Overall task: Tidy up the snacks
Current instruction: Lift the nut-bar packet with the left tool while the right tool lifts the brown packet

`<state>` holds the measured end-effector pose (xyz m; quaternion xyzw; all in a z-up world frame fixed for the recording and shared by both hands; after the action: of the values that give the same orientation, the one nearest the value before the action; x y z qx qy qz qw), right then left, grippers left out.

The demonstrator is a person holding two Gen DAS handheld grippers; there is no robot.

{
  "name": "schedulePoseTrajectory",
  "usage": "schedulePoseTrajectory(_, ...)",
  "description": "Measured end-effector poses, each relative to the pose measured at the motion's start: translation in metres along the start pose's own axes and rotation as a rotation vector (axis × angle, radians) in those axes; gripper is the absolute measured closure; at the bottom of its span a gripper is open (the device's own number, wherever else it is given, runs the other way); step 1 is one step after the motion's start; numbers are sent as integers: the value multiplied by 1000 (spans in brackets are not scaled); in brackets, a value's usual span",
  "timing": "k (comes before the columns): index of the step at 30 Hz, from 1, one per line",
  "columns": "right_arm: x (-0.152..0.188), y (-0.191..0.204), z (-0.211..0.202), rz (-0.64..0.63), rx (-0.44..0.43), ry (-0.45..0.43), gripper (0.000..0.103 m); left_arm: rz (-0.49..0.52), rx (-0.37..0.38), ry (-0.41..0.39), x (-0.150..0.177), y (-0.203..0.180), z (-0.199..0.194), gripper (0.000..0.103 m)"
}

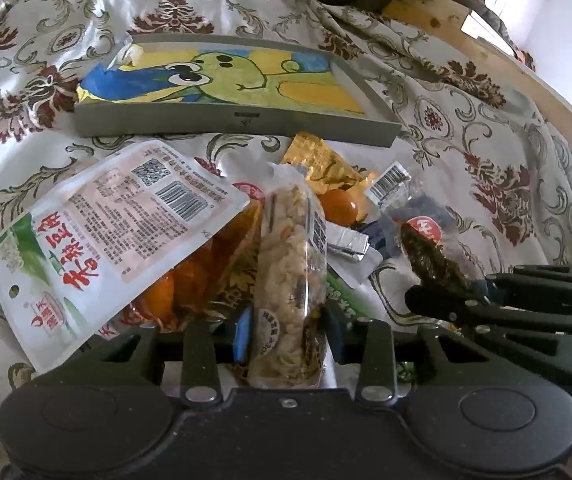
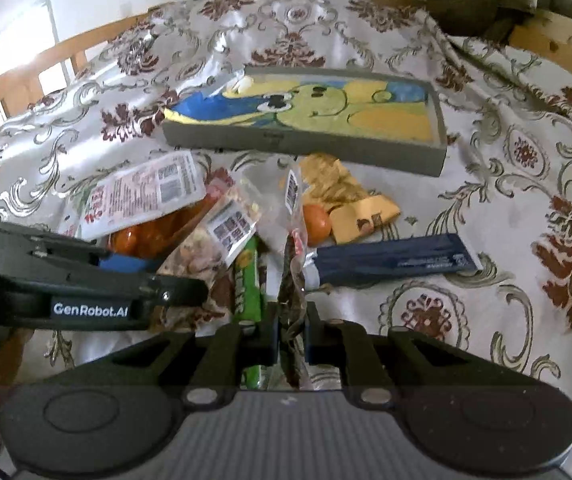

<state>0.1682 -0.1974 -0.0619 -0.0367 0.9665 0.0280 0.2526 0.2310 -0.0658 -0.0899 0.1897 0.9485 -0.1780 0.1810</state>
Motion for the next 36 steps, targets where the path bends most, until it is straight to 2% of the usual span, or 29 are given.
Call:
schedulePoseTrajectory(3,-1,-1,-1,7,-1,-11,90,-18,31,-6,2,-1,-6,64)
schedulePoseTrajectory(6,-1,-2,-2,12,-5,-15,90,-103,144,8,5,5,-9,64)
schedulePoseTrajectory(9,-1,-2,-5,11,-9,-28,90,-181,207,-10,8,12,-14,64)
schedulePoseTrajectory(16,-9,-9,-12,41,-22,-62,90,-238,257,-169,0,20,-40,65)
schedulePoseTrajectory(19,-15,-13,-14,57,-46,-72,90,-246,232,-225,-11,25,-47,70)
schedulePoseTrajectory(25,-33,-21,-4,79,-54,-73,90,-274,255,-208,-23,38,-35,70)
schedulePoseTrajectory(32,-33,-22,3,78,-56,-57,90,-288,269,-223,-20,38,-37,71)
schedulePoseTrajectory(36,-33,-24,1,89,-51,-70,90,-315,308,-243,-19,39,-45,71)
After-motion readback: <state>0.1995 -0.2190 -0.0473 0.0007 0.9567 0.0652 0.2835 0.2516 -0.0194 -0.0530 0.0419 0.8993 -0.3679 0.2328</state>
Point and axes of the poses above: each gripper's, at about its wrist camera, not at the fingertips, and z roughly the way its jaws point, y to its left, x to its underside, the point moved 3 cm from there along z, roughly the way its jaws point, and after that the axes turned 15 degrees about y, right-handed, at the moved point
